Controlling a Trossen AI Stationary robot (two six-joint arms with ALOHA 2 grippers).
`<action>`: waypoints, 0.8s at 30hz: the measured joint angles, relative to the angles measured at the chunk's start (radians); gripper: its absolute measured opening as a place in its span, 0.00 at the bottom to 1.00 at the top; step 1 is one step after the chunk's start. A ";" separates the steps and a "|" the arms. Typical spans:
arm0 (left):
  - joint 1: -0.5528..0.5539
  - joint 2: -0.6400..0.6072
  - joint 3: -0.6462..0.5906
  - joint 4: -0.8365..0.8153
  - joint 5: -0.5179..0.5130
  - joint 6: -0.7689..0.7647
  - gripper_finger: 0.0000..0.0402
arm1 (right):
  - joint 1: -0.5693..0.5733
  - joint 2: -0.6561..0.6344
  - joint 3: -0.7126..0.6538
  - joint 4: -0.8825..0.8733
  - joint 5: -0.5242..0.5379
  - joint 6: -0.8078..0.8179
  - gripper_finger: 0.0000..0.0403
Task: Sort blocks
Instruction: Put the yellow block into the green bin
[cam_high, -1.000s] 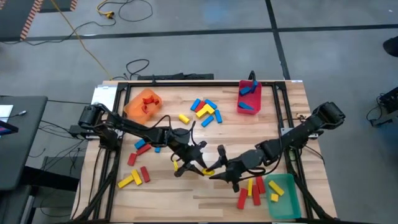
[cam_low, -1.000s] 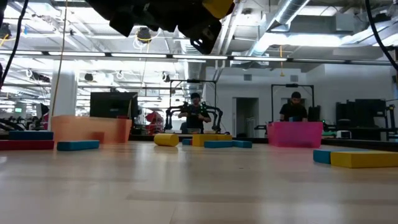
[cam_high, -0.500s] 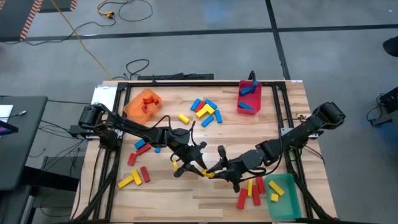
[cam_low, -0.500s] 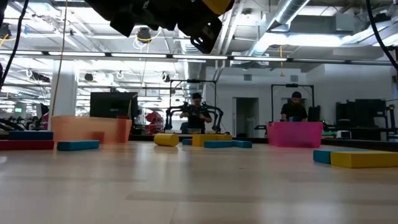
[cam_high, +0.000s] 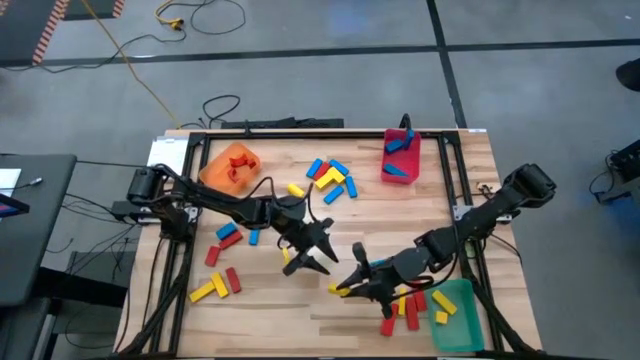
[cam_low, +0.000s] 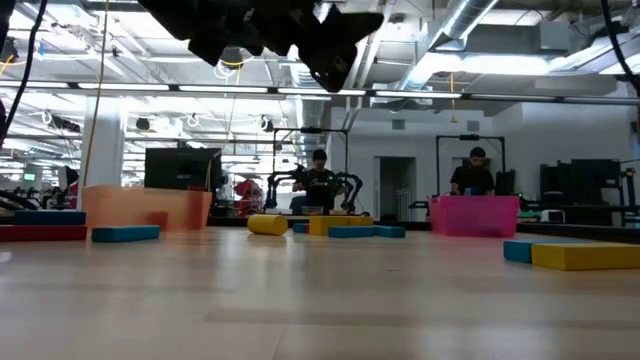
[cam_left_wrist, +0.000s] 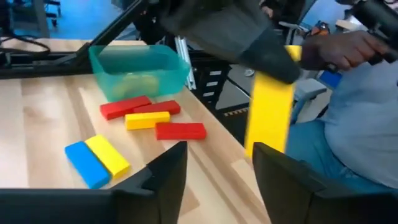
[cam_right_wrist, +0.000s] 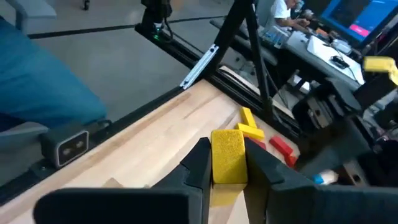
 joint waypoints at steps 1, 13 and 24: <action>0.009 0.000 0.000 -0.002 0.002 -0.001 0.47 | 0.005 0.000 0.013 -0.023 0.001 0.005 0.18; 0.015 0.000 0.000 -0.210 0.001 0.085 0.52 | 0.110 -0.001 0.271 -0.792 0.015 0.445 0.17; -0.123 0.002 -0.040 -0.211 -0.252 0.225 0.52 | 0.275 -0.002 0.412 -1.431 -0.010 1.076 0.17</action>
